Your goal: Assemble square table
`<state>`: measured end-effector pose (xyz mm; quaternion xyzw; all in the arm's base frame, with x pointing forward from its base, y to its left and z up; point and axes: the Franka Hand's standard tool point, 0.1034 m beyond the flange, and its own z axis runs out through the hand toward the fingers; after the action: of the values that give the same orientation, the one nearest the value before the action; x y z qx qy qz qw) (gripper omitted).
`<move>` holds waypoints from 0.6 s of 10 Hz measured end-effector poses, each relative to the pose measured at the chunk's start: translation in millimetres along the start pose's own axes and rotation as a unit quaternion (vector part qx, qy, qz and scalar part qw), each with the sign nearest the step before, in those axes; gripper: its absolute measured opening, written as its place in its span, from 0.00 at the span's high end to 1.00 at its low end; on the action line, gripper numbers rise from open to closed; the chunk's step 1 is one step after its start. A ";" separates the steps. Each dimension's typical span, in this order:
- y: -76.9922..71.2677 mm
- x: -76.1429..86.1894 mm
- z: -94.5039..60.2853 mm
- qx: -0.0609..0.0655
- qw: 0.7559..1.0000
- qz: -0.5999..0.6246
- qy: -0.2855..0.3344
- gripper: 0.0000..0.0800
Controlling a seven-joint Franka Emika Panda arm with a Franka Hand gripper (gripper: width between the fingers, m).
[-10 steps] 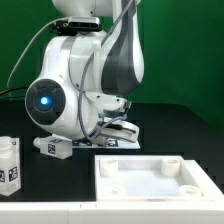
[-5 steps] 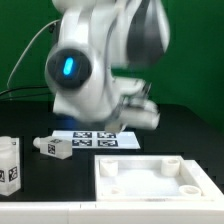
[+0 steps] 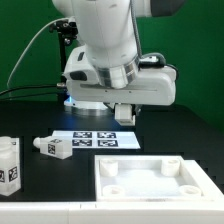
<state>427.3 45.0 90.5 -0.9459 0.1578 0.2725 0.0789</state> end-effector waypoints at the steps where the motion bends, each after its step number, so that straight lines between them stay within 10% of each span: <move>1: -16.7 4.9 -29.4 0.000 0.999 -0.025 0.030 0.65; 3: -47.3 24.5 -76.2 0.011 0.990 -0.072 0.119 0.65; 6: -46.2 28.6 -72.9 0.018 0.974 -0.072 0.212 0.65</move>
Offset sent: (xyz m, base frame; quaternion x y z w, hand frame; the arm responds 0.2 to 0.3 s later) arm 0.0000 0.0000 0.0000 0.0000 0.1296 0.0000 0.9916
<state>501.8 63.8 139.2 -0.9893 0.1074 0.0565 0.0806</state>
